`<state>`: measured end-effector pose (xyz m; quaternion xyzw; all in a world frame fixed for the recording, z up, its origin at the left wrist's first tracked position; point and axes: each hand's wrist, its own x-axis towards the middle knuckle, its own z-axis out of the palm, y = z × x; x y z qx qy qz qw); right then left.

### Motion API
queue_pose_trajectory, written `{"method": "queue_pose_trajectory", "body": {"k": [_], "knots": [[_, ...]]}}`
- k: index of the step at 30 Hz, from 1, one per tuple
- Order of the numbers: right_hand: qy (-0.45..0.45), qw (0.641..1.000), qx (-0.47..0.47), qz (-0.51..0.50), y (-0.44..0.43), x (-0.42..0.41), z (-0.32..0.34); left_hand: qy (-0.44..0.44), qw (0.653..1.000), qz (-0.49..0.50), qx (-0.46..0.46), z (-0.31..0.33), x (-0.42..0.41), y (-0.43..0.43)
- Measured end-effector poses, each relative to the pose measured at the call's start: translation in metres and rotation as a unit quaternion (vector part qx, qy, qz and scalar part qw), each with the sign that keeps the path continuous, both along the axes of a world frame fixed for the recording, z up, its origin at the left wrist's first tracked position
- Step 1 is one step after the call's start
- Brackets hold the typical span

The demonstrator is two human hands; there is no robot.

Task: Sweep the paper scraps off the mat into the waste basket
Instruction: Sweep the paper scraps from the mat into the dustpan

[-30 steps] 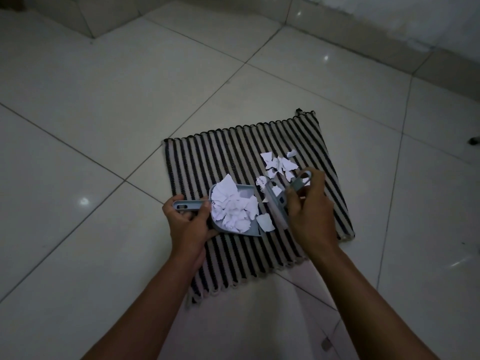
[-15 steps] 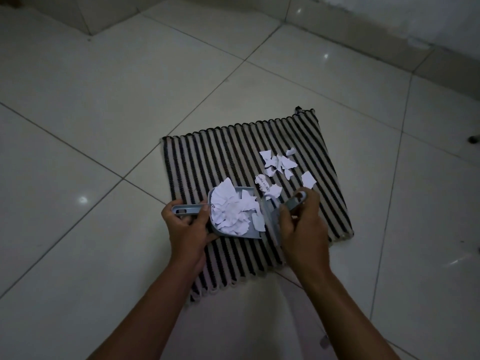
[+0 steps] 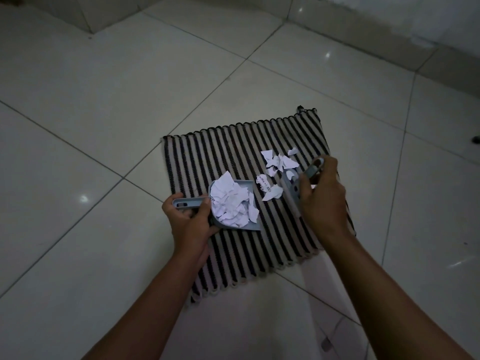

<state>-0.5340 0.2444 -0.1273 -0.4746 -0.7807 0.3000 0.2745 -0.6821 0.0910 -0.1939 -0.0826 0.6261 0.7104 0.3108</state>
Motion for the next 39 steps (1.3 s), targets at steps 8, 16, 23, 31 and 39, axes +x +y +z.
{"method": "queue_pose_trajectory", "body": {"k": [8,16,23,31,39], "knots": [[0.034,0.999,-0.02,0.024,-0.02,0.006,-0.008,-0.004,1.0,-0.008,0.009,0.0,-0.002,0.001],[-0.005,0.997,-0.003,0.083,-0.047,-0.008,-0.012,-0.006,1.0,-0.015,0.008,-0.001,0.0,0.0],[0.027,0.997,-0.007,0.066,-0.017,-0.009,0.006,-0.008,1.0,0.013,0.014,-0.003,-0.01,-0.003],[-0.042,0.994,-0.026,0.101,0.008,-0.039,-0.004,0.0,1.0,0.009,0.017,0.001,-0.018,0.007],[0.051,0.997,-0.038,0.035,-0.014,-0.019,-0.005,-0.007,1.0,-0.016,0.006,0.0,-0.015,0.004]]}}
